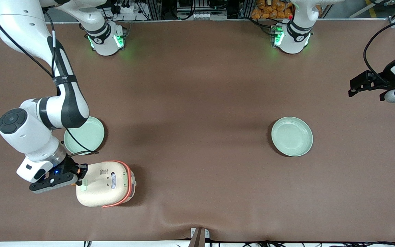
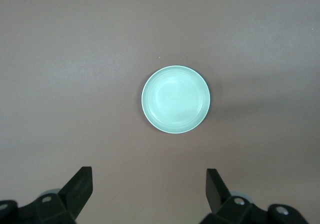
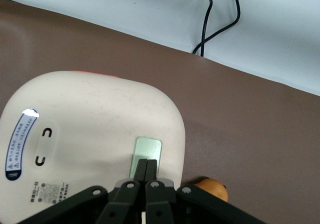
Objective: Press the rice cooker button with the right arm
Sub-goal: 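Lower the closed right gripper onto the lid's release button and press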
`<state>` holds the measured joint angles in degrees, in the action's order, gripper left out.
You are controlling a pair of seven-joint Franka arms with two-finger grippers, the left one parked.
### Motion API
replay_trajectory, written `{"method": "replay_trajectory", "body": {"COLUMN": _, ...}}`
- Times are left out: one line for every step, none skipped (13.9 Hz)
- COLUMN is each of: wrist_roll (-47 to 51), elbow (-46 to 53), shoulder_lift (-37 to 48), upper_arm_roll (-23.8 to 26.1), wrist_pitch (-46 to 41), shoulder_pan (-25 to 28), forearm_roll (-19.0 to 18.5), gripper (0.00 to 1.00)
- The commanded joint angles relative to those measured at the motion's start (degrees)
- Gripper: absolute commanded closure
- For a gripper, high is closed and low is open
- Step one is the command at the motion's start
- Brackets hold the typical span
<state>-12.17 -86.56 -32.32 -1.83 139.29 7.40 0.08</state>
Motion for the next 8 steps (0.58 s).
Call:
{"method": "replay_trajectory", "body": {"wrist_roll": -1.7, "elbow": 1.0, "shoulder_lift": -1.4, "upper_arm_roll": 0.2, "wrist_pitch": 1.5, "shoulder_pan": -0.4, "forearm_roll": -0.3, "gripper": 1.0}}
{"method": "replay_trajectory", "body": {"wrist_roll": -1.6, "elbow": 1.0, "shoulder_lift": -1.5, "upper_arm_roll": 0.2, "wrist_pitch": 1.5, "shoulder_pan": -0.4, "forearm_roll": -0.3, "gripper": 1.0}}
{"method": "replay_trajectory", "body": {"wrist_roll": -1.6, "elbow": 0.9, "shoulder_lift": -1.5, "upper_arm_roll": 0.2, "wrist_pitch": 1.4, "shoulder_pan": -0.4, "forearm_roll": -0.2, "gripper": 1.0}}
{"method": "replay_trajectory", "body": {"wrist_roll": -1.6, "elbow": 0.9, "shoulder_lift": -1.6, "upper_arm_roll": 0.2, "wrist_pitch": 1.4, "shoulder_pan": -0.3, "forearm_roll": -0.1, "gripper": 1.0}}
{"method": "replay_trajectory", "body": {"wrist_roll": -1.6, "elbow": 0.9, "shoulder_lift": -1.6, "upper_arm_roll": 0.2, "wrist_pitch": 1.5, "shoulder_pan": -0.2, "forearm_roll": -0.1, "gripper": 1.0}}
{"method": "replay_trajectory", "body": {"wrist_roll": -1.6, "elbow": 0.8, "shoulder_lift": -1.8, "upper_arm_roll": 0.2, "wrist_pitch": 1.5, "shoulder_pan": -0.3, "forearm_roll": -0.1, "gripper": 1.0}}
{"method": "replay_trajectory", "body": {"wrist_roll": -1.6, "elbow": 0.8, "shoulder_lift": -2.1, "upper_arm_roll": 0.2, "wrist_pitch": 1.5, "shoulder_pan": -0.3, "forearm_roll": -0.1, "gripper": 1.0}}
{"method": "replay_trajectory", "body": {"wrist_roll": -1.6, "elbow": 0.8, "shoulder_lift": -2.2, "upper_arm_roll": 0.2, "wrist_pitch": 1.5, "shoulder_pan": -0.3, "forearm_roll": -0.1, "gripper": 1.0}}
